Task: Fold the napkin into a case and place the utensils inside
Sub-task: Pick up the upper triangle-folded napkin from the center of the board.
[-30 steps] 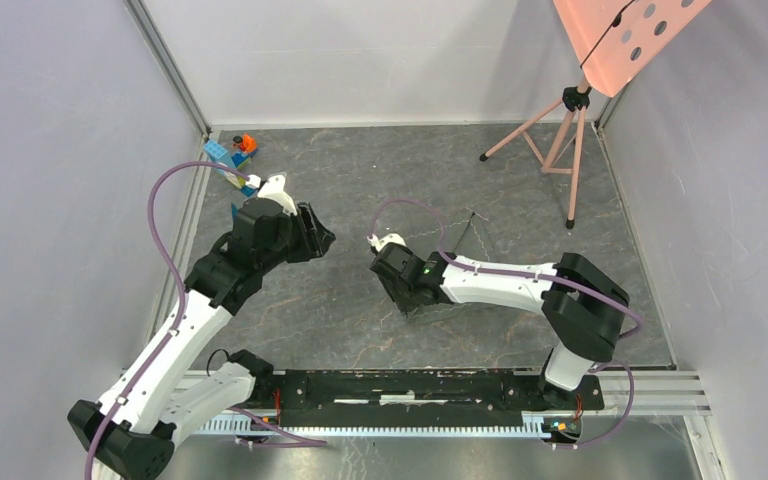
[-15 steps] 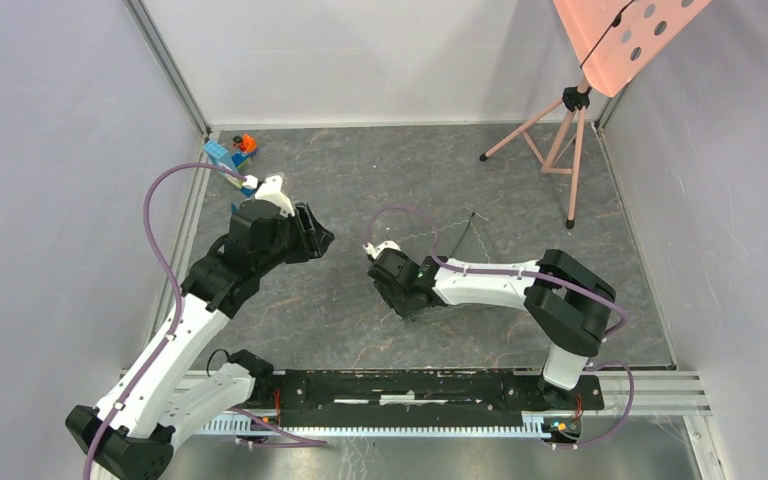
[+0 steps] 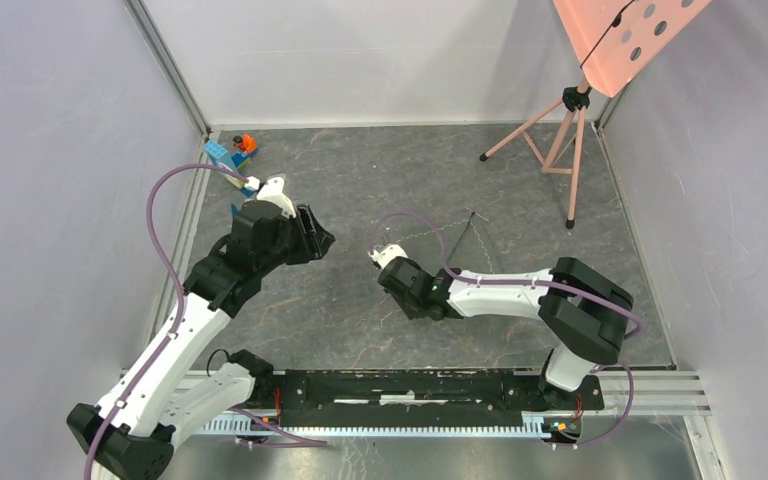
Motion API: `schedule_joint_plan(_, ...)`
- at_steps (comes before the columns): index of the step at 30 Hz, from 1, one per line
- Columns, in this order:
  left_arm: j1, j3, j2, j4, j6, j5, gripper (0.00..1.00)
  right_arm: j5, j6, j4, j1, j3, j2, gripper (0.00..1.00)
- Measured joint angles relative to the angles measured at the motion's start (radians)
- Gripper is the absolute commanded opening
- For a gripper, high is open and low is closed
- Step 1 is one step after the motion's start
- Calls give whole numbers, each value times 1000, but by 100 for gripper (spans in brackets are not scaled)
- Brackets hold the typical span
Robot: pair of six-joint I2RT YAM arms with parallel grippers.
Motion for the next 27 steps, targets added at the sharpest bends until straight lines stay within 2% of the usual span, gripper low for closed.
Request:
schedule_joint_plan(2, 0, -10, 6, 3, -1, 3, 58, 29, -23, 34, 0, -32, -19, 1)
schedule_joint_plan(7, 0, -54, 45, 32, -43, 45, 64, 56, -77, 84, 2, -71, -42, 0)
schedule_joint_plan(13, 0, -180, 129, 190, -252, 128, 74, 23, -137, 108, -3, -150, -133, 0)
schedule_joint_plan(17, 0, -288, 307, 420, -433, 245, 80, -13, -151, 145, -5, -200, -213, 0)
schedule_joint_plan(22, -35, -305, 586, 681, -607, 342, 81, -51, -153, 198, -10, -266, -290, 0)
schedule_joint_plan(27, -98, -262, 736, 766, -711, 337, 78, -82, -153, 235, -30, -303, -323, 0)
